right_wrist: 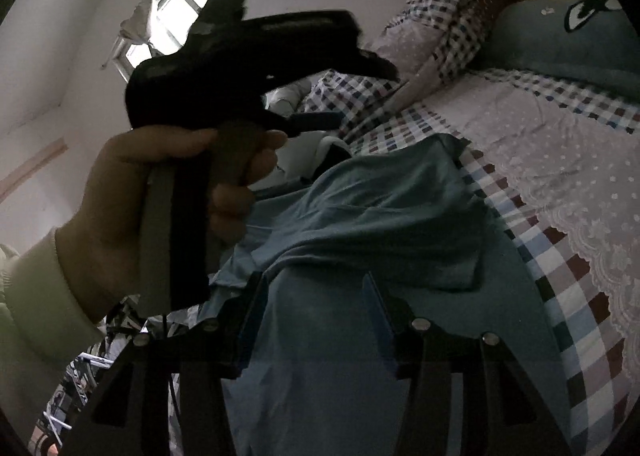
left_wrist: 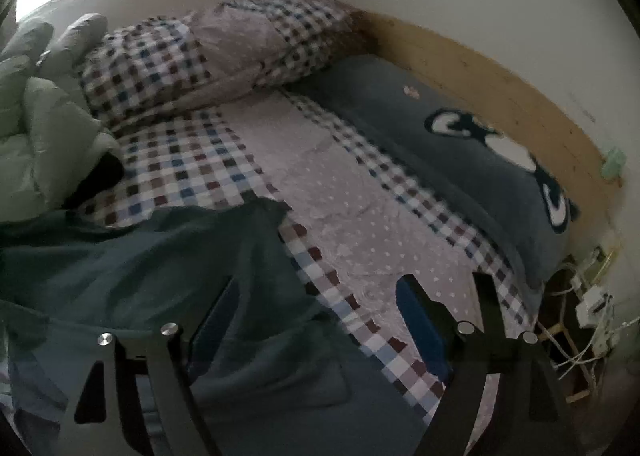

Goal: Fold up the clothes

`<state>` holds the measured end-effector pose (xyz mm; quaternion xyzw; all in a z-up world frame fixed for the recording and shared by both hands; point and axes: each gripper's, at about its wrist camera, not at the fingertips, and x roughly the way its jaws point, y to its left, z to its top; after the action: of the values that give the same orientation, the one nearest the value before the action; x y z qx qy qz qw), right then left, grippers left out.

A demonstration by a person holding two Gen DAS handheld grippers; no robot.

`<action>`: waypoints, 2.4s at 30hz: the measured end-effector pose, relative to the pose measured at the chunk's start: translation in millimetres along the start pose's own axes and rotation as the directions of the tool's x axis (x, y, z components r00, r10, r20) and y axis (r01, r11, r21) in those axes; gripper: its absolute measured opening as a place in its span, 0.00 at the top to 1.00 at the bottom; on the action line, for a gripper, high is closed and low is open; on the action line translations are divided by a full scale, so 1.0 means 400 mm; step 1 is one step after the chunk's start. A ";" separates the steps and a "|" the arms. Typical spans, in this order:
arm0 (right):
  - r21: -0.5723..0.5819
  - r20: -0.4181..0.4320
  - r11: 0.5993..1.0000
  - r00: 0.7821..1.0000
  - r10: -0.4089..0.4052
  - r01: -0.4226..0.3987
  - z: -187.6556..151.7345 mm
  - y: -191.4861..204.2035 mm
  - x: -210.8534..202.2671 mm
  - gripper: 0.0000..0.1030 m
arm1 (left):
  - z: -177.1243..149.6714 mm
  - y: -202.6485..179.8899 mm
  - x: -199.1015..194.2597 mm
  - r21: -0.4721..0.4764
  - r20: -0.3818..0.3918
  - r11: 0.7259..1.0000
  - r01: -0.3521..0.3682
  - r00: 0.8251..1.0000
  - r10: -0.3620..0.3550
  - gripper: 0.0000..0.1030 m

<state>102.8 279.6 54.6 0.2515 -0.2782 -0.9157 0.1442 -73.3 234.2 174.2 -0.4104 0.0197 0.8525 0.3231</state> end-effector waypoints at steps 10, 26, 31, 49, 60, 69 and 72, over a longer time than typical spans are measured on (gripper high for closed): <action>-0.005 -0.024 1.000 1.000 -0.010 0.010 -0.012 -0.002 0.014 0.48 | -0.196 0.426 -0.392 -0.250 0.225 0.944 -0.213 0.936 0.271 0.18; -0.174 -0.186 0.984 0.982 -0.006 -0.027 -0.085 0.146 0.127 0.48 | -0.518 0.633 -0.352 -0.042 0.184 0.828 -0.560 0.810 0.557 0.41; -0.231 -0.276 0.969 0.961 0.026 -0.093 -0.040 0.246 0.186 0.48 | -0.535 0.614 -0.290 0.119 0.264 0.769 -0.628 0.766 0.586 0.57; -0.397 -0.510 0.903 0.857 -0.069 -0.163 0.211 0.566 0.867 0.48 | -0.559 0.576 -0.136 0.426 0.384 0.516 -0.743 0.665 0.640 0.61; -0.615 -0.465 0.784 0.842 -0.273 -0.085 0.149 0.620 1.112 0.51 | -0.544 0.649 -0.165 0.259 0.336 0.595 -0.761 0.648 0.684 0.97; -0.688 -0.428 0.726 0.814 -0.394 -0.010 0.149 0.623 1.186 0.98 | -0.556 0.754 -0.274 0.028 0.331 0.737 -0.675 0.702 0.631 1.00; -0.669 -0.428 0.743 0.821 -0.377 -0.008 0.171 0.622 1.181 0.99 | -0.593 0.709 -0.286 0.136 0.412 0.721 -0.679 0.701 0.582 1.00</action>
<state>-296.5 -81.3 69.1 0.4601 0.1327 -0.8553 0.1977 -19.1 -122.1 33.0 -0.1745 0.2238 0.9570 0.0605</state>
